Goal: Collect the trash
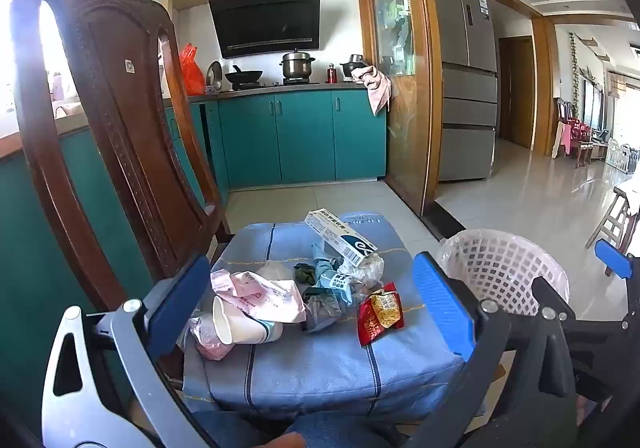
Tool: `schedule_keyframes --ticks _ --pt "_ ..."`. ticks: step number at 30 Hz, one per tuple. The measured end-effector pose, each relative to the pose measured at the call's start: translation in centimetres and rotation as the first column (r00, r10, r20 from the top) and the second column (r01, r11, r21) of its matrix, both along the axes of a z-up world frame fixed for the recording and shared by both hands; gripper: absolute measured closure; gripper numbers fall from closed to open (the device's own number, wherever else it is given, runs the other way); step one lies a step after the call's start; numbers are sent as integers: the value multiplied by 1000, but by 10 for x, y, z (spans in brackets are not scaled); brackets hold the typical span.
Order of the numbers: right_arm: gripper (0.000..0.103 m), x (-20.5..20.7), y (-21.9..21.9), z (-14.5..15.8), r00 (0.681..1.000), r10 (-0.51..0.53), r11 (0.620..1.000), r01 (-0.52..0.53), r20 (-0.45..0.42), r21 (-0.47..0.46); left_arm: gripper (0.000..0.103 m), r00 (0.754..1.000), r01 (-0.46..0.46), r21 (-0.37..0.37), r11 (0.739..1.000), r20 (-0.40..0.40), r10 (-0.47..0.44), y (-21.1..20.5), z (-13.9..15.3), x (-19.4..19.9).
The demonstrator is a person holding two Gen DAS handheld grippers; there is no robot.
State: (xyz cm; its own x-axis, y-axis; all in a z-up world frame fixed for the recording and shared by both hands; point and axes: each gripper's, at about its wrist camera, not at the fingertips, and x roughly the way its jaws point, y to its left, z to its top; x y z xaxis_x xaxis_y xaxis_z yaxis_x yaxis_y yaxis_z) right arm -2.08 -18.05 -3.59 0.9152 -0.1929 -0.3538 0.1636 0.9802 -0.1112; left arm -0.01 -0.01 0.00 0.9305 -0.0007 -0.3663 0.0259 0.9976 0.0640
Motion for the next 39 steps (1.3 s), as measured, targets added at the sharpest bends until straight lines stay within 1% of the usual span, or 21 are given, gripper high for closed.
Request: schedule_keyframes --ticks 39 --pt "3 -3 -2 6 1000 -16 1000 16 14 -3 2 1000 0 9 1000 -1 0 -1 -1 -1"
